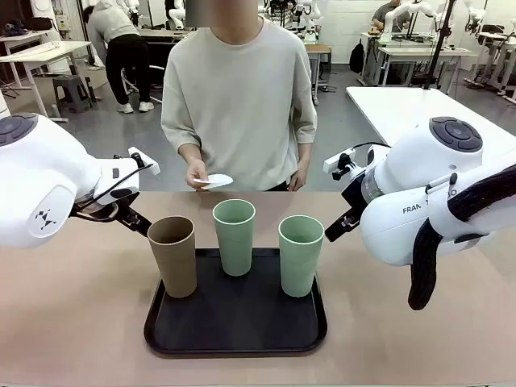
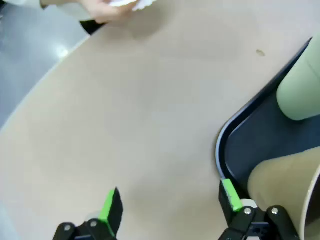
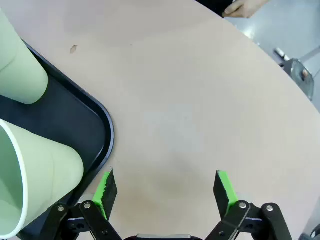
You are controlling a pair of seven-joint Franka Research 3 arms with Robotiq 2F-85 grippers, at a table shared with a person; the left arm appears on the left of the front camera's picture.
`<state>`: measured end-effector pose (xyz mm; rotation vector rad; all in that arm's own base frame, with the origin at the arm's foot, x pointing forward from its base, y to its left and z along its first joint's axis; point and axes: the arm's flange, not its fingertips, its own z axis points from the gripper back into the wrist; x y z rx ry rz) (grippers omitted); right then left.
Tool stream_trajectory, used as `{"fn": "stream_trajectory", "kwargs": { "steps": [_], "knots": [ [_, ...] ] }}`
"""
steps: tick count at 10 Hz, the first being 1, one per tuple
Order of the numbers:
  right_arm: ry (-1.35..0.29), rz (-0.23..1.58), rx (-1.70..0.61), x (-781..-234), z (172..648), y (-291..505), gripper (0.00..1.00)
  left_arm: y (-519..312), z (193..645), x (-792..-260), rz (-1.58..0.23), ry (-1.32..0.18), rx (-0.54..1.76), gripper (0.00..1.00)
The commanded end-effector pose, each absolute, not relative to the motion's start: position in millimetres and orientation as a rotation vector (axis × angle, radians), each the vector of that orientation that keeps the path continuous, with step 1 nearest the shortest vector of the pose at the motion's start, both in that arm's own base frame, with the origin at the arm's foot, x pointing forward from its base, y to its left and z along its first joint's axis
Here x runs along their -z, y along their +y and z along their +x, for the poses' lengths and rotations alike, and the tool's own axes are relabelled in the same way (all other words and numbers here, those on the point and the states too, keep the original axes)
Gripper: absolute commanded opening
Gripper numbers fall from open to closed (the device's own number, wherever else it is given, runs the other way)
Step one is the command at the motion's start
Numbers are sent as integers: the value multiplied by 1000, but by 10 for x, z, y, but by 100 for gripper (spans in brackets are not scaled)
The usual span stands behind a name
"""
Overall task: Place coasters on the table and set cups on them.
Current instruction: Pick up one Reusable plastic cup and place it on a coaster set by the human.
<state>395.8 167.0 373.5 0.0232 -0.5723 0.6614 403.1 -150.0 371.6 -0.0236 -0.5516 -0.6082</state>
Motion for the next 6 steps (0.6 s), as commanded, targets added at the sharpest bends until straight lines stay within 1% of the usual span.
{"fn": "stream_trajectory", "kwargs": {
  "steps": [1, 6],
  "knots": [
    [-572, 23, -661, -3735, 3958, 1670, 100, -1500, 4031, -3716, -24, -552, 608, 100],
    [-572, 23, -661, -3735, 3958, 1670, 100, -1500, 4031, -3716, -24, -552, 608, 100]
  ]
}}
